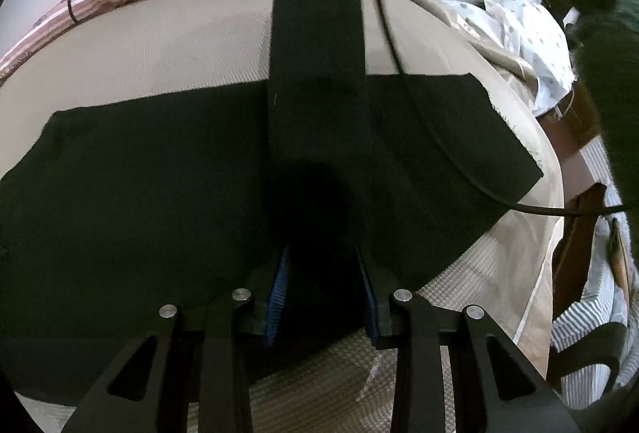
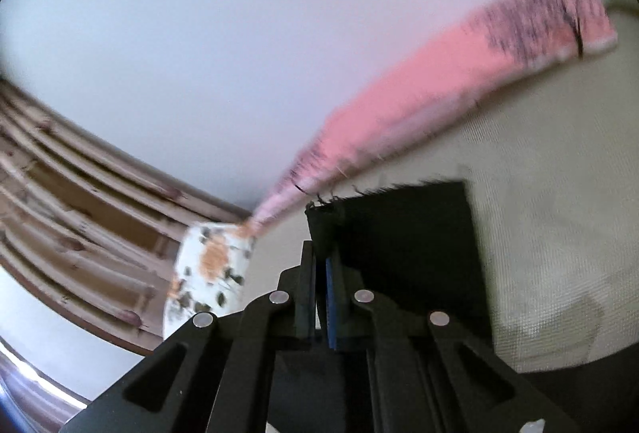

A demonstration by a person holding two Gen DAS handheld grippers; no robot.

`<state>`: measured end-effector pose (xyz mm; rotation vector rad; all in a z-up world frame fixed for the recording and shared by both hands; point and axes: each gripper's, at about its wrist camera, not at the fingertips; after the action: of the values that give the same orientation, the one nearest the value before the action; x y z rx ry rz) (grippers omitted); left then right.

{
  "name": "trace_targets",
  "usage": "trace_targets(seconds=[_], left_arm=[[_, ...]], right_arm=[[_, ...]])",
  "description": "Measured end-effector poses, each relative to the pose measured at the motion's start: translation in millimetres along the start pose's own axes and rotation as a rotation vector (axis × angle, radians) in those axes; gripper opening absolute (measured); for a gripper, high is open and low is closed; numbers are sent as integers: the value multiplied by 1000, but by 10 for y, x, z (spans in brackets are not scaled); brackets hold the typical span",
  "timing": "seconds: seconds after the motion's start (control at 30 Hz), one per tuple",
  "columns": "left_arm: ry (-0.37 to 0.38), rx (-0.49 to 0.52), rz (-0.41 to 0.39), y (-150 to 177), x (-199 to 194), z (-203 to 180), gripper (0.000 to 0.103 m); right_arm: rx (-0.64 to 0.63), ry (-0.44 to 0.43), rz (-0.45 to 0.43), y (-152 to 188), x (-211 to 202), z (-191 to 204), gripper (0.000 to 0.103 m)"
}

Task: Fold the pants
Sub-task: 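Lift the hems with the right tool and carry them toward the waistband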

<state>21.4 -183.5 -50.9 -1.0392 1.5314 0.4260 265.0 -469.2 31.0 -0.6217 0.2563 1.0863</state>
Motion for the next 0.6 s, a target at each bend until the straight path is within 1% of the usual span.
trace_targets(seconds=[0.1, 0.17, 0.23, 0.27, 0.33, 0.37, 0.4, 0.43, 0.47, 0.53, 0.6], left_arm=[[-37, 31, -44, 1, -88, -3, 33], [-50, 48, -56, -10, -106, -22, 33], [-58, 72, -50, 0, -78, -33, 33], [-63, 83, -48, 6, -62, -41, 33], [-60, 103, -34, 10, -22, -59, 33], [-51, 110, -25, 9, -2, -72, 33], [-45, 116, -16, 12, 16, -68, 33], [-45, 121, -8, 2, 29, -70, 33], [-48, 131, 8, -3, 55, -81, 33], [-64, 154, 37, -8, 102, -111, 33], [-87, 189, 60, -1, 133, -169, 33]], right_arm=[[-27, -3, -83, 163, -492, 167, 5], [-25, 44, -143, 361, -842, 122, 5], [35, 98, -196, 634, -1192, -95, 5], [81, 161, -227, 832, -1403, -289, 5], [208, 236, -252, 1165, -1645, -687, 5], [299, 285, -241, 1402, -1752, -979, 5], [364, 331, -234, 1571, -1807, -1174, 5], [448, 365, -214, 1801, -1849, -1433, 5], [503, 385, -195, 1950, -1846, -1616, 5], [591, 427, -156, 2188, -1814, -1884, 5], [611, 471, -132, 2302, -1747, -2029, 4]])
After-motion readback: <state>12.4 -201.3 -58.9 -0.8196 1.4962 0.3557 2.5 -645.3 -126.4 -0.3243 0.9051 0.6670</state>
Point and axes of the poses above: each gripper's, at about its wrist camera, not at the fingertips, and x roughly the way its jaws point, z to its left, y to its underside, and after that the axes turned 11 degrees about z, right-handed
